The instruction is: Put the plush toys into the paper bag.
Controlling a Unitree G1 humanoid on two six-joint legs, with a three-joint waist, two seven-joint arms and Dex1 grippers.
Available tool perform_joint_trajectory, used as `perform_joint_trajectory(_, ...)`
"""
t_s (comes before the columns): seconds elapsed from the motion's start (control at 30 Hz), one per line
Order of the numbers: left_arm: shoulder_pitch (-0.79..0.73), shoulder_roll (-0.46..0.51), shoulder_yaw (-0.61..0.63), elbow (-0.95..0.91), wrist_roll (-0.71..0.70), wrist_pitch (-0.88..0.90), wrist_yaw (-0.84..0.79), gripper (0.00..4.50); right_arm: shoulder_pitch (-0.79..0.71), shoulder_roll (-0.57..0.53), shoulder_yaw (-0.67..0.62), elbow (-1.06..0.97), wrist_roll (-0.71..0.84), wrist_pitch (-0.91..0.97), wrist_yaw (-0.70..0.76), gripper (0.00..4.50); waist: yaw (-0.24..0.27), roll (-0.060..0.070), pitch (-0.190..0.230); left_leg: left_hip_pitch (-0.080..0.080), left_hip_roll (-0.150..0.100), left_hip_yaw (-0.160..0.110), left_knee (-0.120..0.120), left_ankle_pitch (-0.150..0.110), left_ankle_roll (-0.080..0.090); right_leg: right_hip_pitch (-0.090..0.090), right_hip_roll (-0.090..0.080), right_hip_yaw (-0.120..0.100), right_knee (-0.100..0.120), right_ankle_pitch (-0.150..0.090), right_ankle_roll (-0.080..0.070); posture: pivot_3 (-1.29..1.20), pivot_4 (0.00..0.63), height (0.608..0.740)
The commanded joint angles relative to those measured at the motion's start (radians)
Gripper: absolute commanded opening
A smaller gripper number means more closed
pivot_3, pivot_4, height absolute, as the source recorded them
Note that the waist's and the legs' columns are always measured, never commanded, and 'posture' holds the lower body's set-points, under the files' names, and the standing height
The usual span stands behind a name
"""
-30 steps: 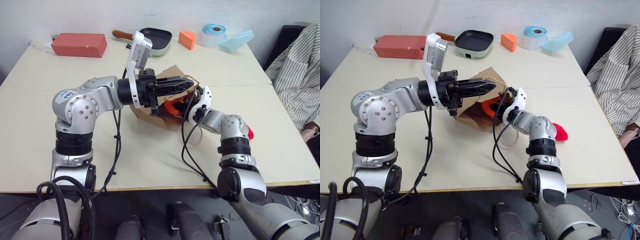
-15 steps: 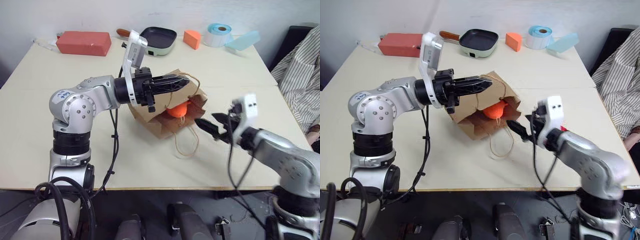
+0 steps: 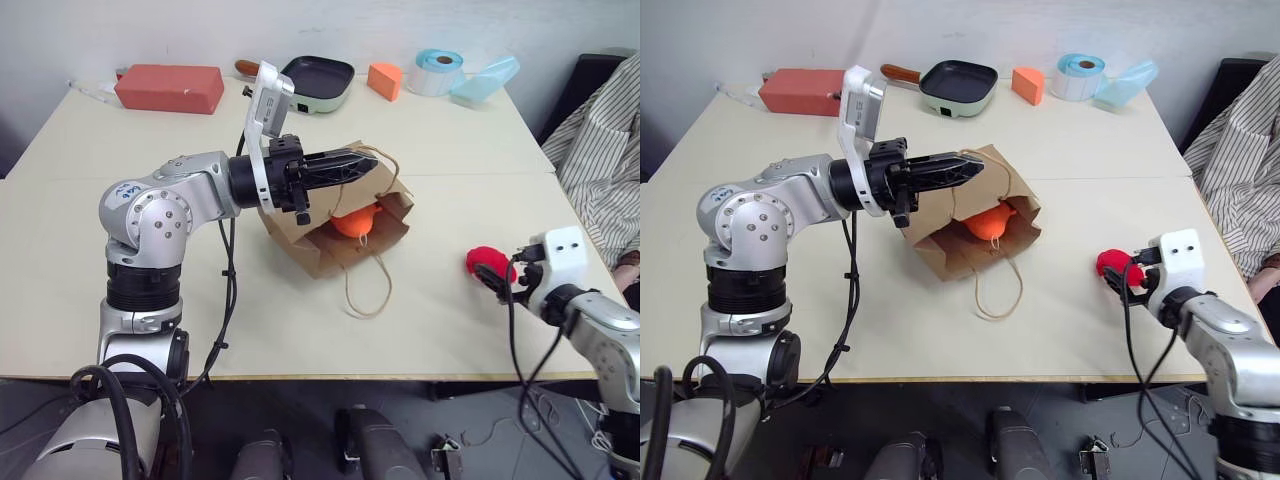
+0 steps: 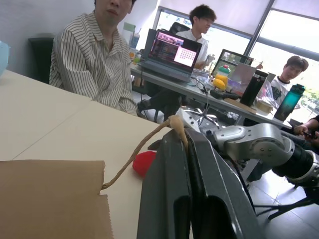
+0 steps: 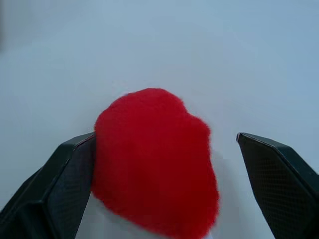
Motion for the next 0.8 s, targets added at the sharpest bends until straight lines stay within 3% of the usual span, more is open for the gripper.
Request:
perform_joint_trajectory(0.03,-0.013,0.015,0.02,-0.021,-0.001,-0.02,-0.005,0.0,-0.014,0.02,-0.039,0.024,0.023,-0.007,0.023,3.17,0.005,0.0,0.0,0.0,0.0,0.0,0.0,0.0,0.0,0.0,0.0,0.0,0.0,0.0,0.0,0.0,0.15,0.74)
perform_joint_trajectory(0.17,-0.006,0.026,0.026,-0.027,0.0,-0.02,-0.001,0.0,0.019,0.034,-0.096,-0.063,0.113,0.042,0.064,1.78,0.011,0.0,0.0,0.0,0.0,0.0,0.0,0.0,0.0,0.0,0.0,0.0,-0.001,0.0,0.0,0.0,0.15,0.74)
perform_joint_trajectory(0.27,-0.005,0.029,0.025,-0.024,0.002,-0.025,0.001,0.0,0.022,0.048,-0.104,-0.233,0.296,0.143,0.12,0.87,0.01,0.0,0.0,0.0,0.0,0.0,0.0,0.0,0.0,0.0,0.0,0.0,0.0,0.0,0.0,0.0,0.15,0.74)
perform_joint_trajectory(0.33,-0.007,0.027,0.023,-0.024,0.003,-0.026,0.003,0.0,-0.001,0.066,-0.071,-0.326,0.401,0.206,0.123,0.54,0.008,0.0,0.0,0.0,0.0,0.0,0.0,0.0,0.0,0.0,0.0,0.0,0.0,0.0,0.0,0.0,0.15,0.74)
perform_joint_trajectory(0.43,-0.016,0.025,0.021,-0.015,0.006,-0.032,0.001,0.0,-0.086,0.121,0.042,-0.376,0.445,0.27,0.071,0.49,0.001,0.0,0.0,0.0,0.0,0.0,0.001,0.0,0.0,0.0,0.0,0.0,0.001,0.0,0.0,0.0,0.15,0.74)
perform_joint_trajectory(0.53,-0.025,0.022,0.02,-0.006,0.007,-0.036,-0.001,0.0,-0.194,0.194,0.175,-0.317,0.389,0.284,0.027,0.49,0.001,0.0,0.0,0.0,0.0,-0.001,0.002,0.0,0.0,0.0,0.0,0.0,0.002,0.0,0.0,0.0,0.15,0.74)
perform_joint_trajectory(0.67,-0.031,0.011,0.009,-0.008,0.002,-0.039,-0.011,0.0,-0.332,0.305,0.363,-0.139,0.243,0.204,0.025,0.49,-0.005,0.0,0.0,0.0,0.0,-0.001,0.003,0.0,0.0,0.0,-0.001,-0.001,0.002,0.0,0.0,0.0,0.15,0.74)
perform_joint_trajectory(0.8,-0.018,-0.011,-0.009,-0.047,-0.007,-0.035,-0.012,0.0,-0.498,0.42,0.428,0.118,0.115,0.075,0.033,0.49,-0.008,0.0,0.0,-0.001,0.0,-0.001,0.003,0.0,0.0,-0.001,-0.001,-0.001,0.002,0.0,0.0,0.0,0.15,0.74)
